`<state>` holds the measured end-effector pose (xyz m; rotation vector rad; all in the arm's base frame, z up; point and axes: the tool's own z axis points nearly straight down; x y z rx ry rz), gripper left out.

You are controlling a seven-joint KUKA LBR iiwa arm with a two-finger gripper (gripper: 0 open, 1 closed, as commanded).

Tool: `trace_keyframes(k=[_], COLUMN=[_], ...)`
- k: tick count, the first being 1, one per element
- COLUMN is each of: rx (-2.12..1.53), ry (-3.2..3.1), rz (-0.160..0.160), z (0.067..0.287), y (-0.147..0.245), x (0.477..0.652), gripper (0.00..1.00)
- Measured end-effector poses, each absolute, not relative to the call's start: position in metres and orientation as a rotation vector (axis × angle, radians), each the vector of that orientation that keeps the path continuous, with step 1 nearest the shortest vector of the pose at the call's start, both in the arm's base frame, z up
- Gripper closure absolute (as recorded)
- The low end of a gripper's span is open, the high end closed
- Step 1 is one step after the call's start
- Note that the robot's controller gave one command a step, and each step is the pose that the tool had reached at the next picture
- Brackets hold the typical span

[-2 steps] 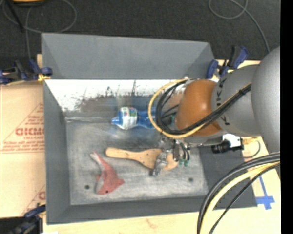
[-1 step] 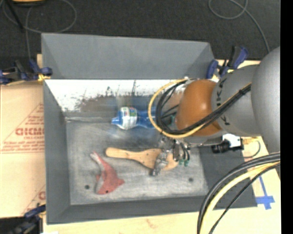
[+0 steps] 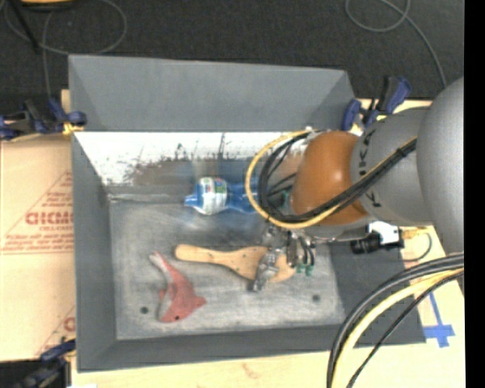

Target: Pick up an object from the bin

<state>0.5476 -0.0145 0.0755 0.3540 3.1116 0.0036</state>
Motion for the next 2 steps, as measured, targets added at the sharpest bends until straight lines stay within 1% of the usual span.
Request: trace_keyframes(k=[2], rx=[0.352], ry=[3.119], rz=[0.002], z=[0.0818], y=[-0.0147], x=[0.5464], gripper=[1.0])
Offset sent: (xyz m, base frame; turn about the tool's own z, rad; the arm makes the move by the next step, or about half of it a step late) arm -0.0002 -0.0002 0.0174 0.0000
